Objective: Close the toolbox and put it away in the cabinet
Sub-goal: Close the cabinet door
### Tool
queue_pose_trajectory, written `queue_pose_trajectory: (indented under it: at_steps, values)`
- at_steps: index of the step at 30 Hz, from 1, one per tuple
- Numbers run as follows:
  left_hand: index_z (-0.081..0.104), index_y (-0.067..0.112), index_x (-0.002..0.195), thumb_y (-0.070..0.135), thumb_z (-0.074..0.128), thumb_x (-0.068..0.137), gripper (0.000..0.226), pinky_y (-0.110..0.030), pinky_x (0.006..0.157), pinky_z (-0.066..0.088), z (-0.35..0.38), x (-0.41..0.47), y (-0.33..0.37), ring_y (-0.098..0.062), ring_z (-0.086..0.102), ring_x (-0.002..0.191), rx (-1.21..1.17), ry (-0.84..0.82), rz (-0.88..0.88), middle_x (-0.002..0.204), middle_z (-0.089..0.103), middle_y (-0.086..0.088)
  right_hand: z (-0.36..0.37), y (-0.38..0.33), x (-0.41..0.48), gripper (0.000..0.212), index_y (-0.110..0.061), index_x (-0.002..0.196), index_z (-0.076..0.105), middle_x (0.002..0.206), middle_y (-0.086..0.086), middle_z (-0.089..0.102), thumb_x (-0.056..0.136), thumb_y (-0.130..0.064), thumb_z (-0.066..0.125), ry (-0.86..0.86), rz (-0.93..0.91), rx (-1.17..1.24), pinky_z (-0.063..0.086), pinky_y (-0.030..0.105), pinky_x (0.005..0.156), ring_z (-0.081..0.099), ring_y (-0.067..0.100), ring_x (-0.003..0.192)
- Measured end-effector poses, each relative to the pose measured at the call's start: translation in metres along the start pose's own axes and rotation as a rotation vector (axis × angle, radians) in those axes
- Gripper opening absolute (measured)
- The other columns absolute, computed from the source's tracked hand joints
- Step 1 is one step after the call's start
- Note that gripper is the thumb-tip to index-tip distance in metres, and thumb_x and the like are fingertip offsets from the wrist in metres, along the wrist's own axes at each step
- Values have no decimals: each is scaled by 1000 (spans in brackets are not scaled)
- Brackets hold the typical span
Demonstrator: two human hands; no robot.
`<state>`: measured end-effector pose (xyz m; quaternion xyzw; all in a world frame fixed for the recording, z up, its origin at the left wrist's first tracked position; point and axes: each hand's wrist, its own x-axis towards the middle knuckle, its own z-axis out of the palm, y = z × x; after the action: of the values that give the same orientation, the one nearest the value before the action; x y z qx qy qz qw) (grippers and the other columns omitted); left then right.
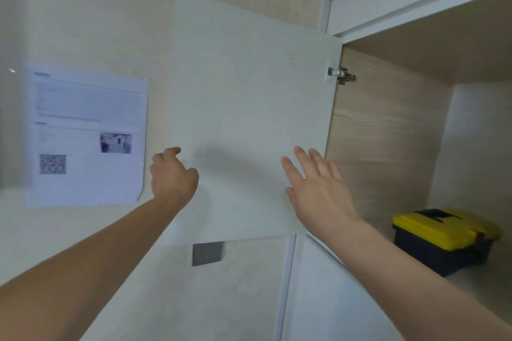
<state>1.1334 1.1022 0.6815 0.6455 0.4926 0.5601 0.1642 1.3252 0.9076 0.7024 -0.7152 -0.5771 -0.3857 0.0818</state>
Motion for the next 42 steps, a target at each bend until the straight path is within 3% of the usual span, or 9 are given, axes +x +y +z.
queue_pose_trajectory:
  at_steps: [3,10,16,21,25,28,34,38,42]
  values:
    - [37,11,135,9,57,75,63,-45,92,43,-8,32,-19,-35,44,117,-26,-37,-29,134,40,-17,0,-22,21,58,-18,149,23,159,13,17,96,-34,42,6,-24,-26,17,49,112,17,33,143]
    - [27,17,139,5,65,76,74,-24,64,42,21,51,-31,-23,55,93,-450,-464,-75,114,53,-8,12,-58,49,57,-20,148,21,159,11,14,96,-34,41,-21,43,65,18,45,113,14,30,143]
    - [41,8,131,7,56,71,61,-46,92,43,9,59,-41,-36,46,115,-174,135,-68,129,45,-17,8,-60,52,57,-21,148,24,159,11,15,96,-36,42,-31,95,95,18,43,113,16,29,143]
    - [46,6,127,7,59,68,61,-43,80,53,6,67,-47,-32,58,98,-351,-168,-102,123,53,-18,2,-68,52,57,-21,148,22,159,11,14,96,-37,41,-36,89,97,17,43,113,16,29,143]
    - [41,11,135,5,61,71,68,-31,78,48,3,61,-46,-22,51,98,-400,-188,-111,124,40,-8,-10,-74,49,57,-21,148,23,159,11,15,96,-36,41,-13,49,81,17,43,112,16,30,143]
    - [48,15,127,-2,60,69,62,-30,66,52,-10,41,-44,-20,56,83,-458,-167,-39,104,43,-2,-28,-75,46,56,-20,148,25,158,11,17,96,-35,41,29,5,69,18,44,112,18,31,142]
    - [47,34,115,-3,59,69,61,-19,66,47,-34,-40,-28,-5,50,80,-487,-173,287,107,42,-1,-75,-67,28,54,-18,146,32,156,12,25,96,-34,44,144,-121,35,22,48,112,22,32,142]
    - [40,41,123,14,63,71,63,-16,62,48,-42,-105,4,-5,50,92,-537,-283,531,112,35,15,-108,-47,9,51,-16,142,42,153,13,34,94,-31,47,260,-235,-57,24,52,112,28,34,141]
    - [36,25,134,28,66,76,66,-21,81,48,-26,-161,46,-9,47,111,-513,-353,744,122,34,9,-127,-8,-21,47,-15,139,44,152,15,34,96,-34,42,331,-287,-224,22,55,112,26,34,141]
